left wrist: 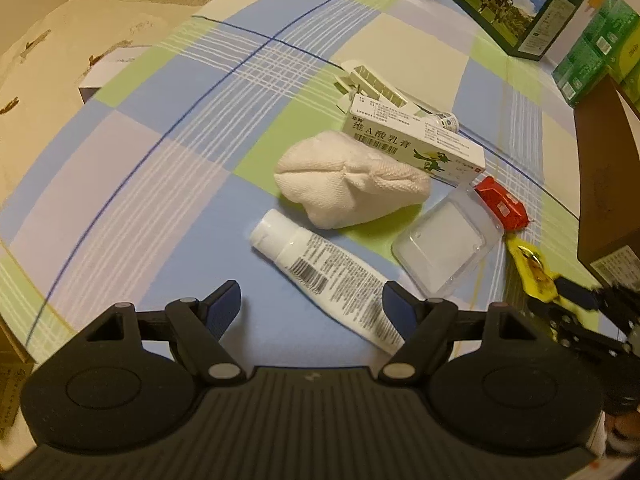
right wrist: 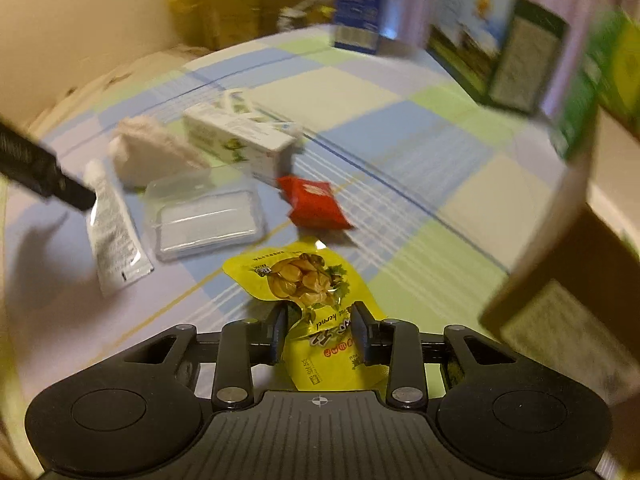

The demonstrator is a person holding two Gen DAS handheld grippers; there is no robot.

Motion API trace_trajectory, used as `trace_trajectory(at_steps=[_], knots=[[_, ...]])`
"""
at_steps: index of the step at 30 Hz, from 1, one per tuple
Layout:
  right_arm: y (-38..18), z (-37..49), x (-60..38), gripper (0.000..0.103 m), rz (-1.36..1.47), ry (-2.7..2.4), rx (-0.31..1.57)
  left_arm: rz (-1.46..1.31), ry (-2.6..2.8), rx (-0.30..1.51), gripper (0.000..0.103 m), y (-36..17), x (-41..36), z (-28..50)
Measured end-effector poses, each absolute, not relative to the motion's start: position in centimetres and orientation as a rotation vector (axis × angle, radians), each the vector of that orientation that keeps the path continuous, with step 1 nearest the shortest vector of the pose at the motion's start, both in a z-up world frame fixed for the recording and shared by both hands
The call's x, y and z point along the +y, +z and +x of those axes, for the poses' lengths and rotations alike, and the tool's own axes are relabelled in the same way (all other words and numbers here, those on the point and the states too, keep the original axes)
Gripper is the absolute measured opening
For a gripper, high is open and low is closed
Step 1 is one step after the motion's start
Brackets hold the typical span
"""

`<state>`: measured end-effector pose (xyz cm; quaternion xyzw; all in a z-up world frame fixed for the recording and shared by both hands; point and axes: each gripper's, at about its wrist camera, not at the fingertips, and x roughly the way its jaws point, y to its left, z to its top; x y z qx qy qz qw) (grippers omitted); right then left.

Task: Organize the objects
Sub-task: 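Grasp the yellow snack bag with the right tool while the left tool approaches the white lotion tube, then close the left tool around the white lotion tube and lift it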

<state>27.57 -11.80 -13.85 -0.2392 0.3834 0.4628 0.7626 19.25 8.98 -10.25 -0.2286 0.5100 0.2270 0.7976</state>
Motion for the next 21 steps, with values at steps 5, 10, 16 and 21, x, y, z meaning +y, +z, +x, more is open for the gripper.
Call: trace_trajectory(at_steps=[5,10,16,21], knots=[[-12.6,29.3,-13.8,0.03,-0.369,0.911,0.945,-0.499,0.514,1.119,0.075,-11.5,8.9,20.7],[-11.9,30.3,-15.8,0.029,-0.303,0.842,0.972,-0.557,0.526,1.123,0.073,-12.4,9.4,21.5],[-11.6,30.3,-17.0,0.029,-0.284,0.808,0.98,-0.473,0.552,1.105,0.066,-12.6,8.8,22.5],[-11.5,30.4,-17.0,0.029,-0.287,0.806,0.985,-0.404,0.498,1.107,0.053,-12.5,8.9,21.9]])
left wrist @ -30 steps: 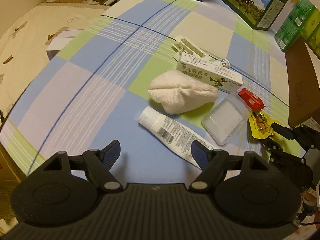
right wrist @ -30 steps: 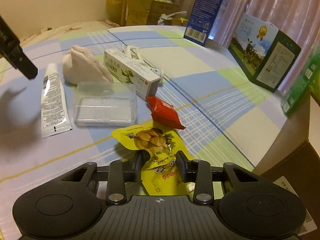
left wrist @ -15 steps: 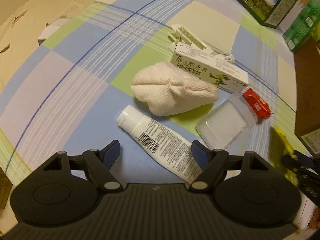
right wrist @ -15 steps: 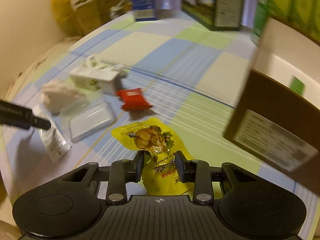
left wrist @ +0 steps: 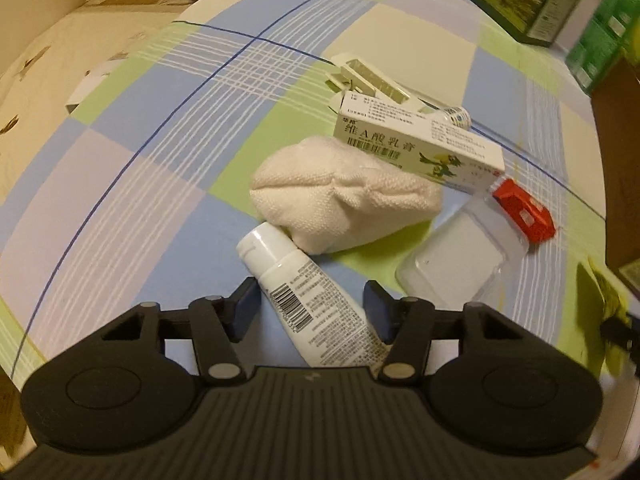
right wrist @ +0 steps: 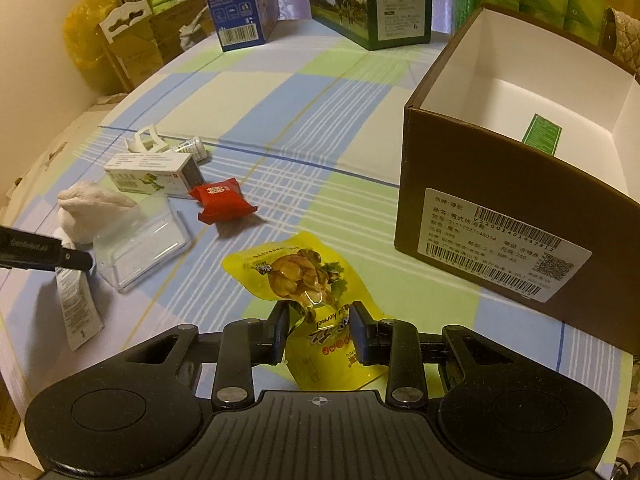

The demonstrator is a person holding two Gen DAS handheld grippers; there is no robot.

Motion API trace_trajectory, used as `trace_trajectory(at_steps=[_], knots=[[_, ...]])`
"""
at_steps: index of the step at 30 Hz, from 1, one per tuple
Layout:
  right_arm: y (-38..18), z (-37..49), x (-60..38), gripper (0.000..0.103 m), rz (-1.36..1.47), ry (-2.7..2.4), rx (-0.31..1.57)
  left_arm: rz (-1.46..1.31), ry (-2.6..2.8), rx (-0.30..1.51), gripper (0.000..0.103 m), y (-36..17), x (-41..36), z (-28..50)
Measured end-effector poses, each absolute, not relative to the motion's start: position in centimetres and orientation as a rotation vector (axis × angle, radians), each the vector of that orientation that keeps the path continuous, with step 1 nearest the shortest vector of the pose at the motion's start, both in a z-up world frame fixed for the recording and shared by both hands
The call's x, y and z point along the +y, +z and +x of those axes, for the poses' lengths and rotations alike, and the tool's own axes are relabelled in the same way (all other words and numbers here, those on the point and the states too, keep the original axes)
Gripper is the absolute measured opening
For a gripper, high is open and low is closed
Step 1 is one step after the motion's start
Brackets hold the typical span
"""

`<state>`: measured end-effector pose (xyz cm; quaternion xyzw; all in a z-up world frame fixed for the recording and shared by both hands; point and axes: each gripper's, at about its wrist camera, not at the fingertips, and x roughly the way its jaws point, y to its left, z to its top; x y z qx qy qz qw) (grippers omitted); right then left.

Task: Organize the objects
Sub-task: 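Close the left tool around the white lotion tube and lift it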

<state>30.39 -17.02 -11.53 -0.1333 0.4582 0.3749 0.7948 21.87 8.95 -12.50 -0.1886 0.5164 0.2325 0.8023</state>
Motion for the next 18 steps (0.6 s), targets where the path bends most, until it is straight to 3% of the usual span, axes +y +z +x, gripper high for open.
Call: trace_trajectory(at_steps=[9,18], knots=[[-11.6,30.3,-16.7,0.029,-0.301,0.808,0.99,-0.3,0.4,1.136,0.051,-12.3,10.6,18.9],[-11.9,30.0,-16.3,0.029,-0.315,0.817,0.993,-0.415,0.544,1.166,0.053,-12.4,10.9,18.0]])
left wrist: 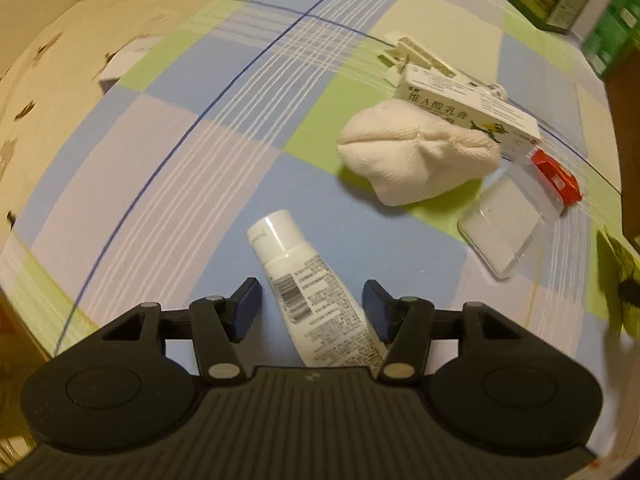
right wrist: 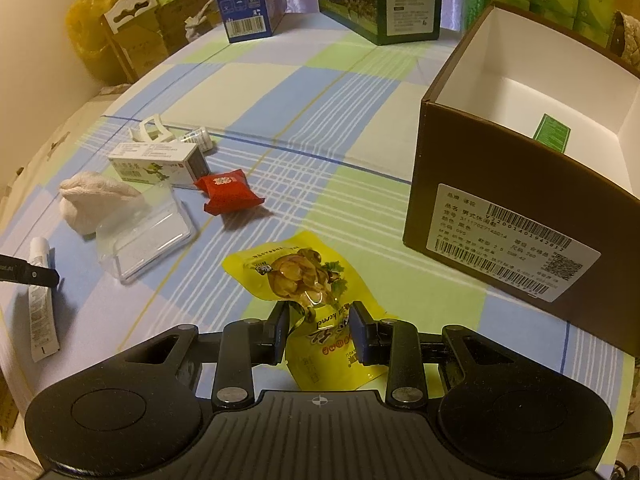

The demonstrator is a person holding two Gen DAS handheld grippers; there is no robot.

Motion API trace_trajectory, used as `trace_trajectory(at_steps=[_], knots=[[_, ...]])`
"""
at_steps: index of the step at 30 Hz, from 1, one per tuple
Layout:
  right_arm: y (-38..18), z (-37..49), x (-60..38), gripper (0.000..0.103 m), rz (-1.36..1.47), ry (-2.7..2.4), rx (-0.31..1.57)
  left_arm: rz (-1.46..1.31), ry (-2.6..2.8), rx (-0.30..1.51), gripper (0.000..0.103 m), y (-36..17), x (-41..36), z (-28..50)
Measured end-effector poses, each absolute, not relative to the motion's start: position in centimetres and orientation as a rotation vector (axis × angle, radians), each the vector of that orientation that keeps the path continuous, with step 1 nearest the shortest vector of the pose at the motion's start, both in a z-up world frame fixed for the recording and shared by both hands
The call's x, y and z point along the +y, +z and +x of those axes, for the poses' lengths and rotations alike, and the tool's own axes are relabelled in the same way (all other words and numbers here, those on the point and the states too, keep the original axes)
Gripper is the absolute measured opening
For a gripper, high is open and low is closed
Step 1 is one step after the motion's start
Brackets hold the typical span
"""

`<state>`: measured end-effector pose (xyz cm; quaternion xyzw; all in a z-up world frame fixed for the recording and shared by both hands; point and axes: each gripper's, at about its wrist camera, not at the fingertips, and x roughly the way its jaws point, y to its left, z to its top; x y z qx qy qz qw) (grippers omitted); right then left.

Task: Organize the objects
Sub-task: 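Close the left tool around the white lotion tube and lift it, then carry the lotion tube with the left tool while the right tool carries the yellow bag to the brown box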

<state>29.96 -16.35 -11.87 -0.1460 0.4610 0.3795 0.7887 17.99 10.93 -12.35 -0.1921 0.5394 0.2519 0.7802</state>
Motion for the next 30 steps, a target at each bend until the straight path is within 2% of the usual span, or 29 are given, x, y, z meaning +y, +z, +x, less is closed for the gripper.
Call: trace_trajectory(at_steps=[6,14,30], knots=[[-11.9,29.9,-16.5,0.029,-0.309,0.817,0.991,-0.314,0.464,1.14,0.042,-12.4,8.6,18.5],[-11.8,29.5,-17.2,0.029,-0.298,0.808,0.984,-0.271,0.363,1.126,0.034,-12.2,7.4,18.9],[-10.9,28.6,-18.8,0.029,-0.261,0.783,0.964,-0.205,0.279,1.064,0.033,-9.6,5.9,19.1]])
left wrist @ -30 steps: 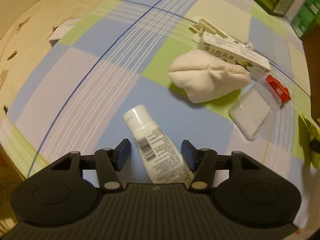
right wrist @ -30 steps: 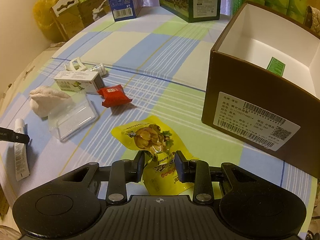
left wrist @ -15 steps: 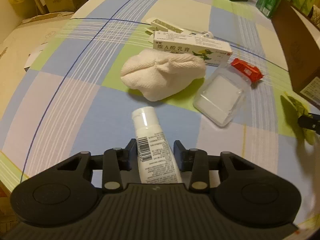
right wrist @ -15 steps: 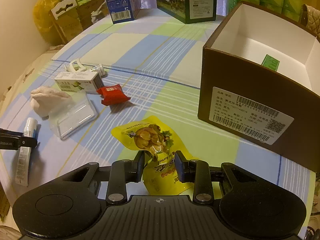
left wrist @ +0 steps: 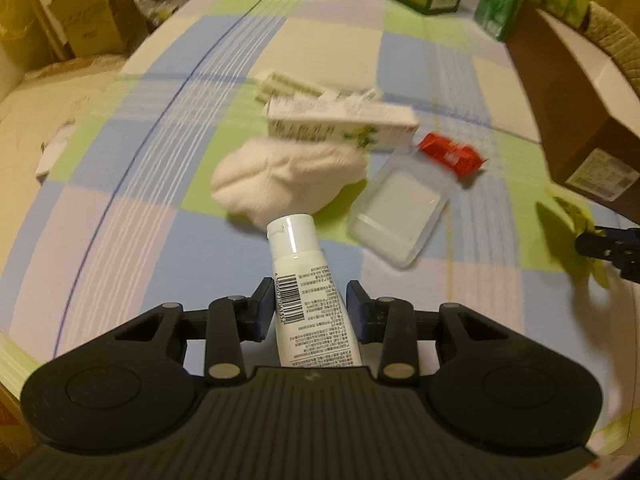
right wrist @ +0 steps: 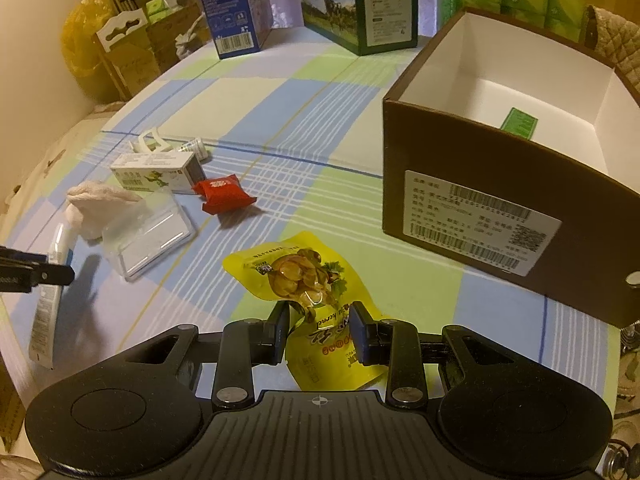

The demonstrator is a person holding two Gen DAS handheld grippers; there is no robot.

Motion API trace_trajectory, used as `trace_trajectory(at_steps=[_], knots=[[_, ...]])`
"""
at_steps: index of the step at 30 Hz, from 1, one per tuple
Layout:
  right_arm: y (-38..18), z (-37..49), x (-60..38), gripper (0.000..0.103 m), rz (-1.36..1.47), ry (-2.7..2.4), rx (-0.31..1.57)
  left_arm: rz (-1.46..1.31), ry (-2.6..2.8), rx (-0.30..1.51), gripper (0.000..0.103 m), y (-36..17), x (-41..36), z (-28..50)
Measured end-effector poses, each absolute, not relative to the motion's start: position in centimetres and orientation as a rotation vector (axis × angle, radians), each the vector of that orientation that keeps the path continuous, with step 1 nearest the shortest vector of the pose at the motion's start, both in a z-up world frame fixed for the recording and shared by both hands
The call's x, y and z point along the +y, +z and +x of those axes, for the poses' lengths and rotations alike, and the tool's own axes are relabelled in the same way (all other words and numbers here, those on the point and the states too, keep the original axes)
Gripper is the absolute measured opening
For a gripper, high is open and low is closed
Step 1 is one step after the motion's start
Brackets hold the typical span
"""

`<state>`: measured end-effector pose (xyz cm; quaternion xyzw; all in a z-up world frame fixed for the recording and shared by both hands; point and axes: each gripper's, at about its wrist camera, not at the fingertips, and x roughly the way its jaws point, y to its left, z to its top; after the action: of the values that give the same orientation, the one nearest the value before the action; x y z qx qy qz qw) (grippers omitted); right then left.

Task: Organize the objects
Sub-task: 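Carry the lotion tube with the left tool while the right tool carries the yellow bag to the brown box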

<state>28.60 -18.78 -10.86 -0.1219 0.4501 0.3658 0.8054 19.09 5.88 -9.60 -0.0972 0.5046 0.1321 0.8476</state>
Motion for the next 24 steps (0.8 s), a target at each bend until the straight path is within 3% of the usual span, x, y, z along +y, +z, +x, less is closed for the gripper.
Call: trace_trajectory(at_steps=[24], knots=[[-6.7,28.0,-22.3,0.029,-0.141,0.734,0.895,-0.116,0.086,0.975,0.033,-4.2,0.2,23.2]])
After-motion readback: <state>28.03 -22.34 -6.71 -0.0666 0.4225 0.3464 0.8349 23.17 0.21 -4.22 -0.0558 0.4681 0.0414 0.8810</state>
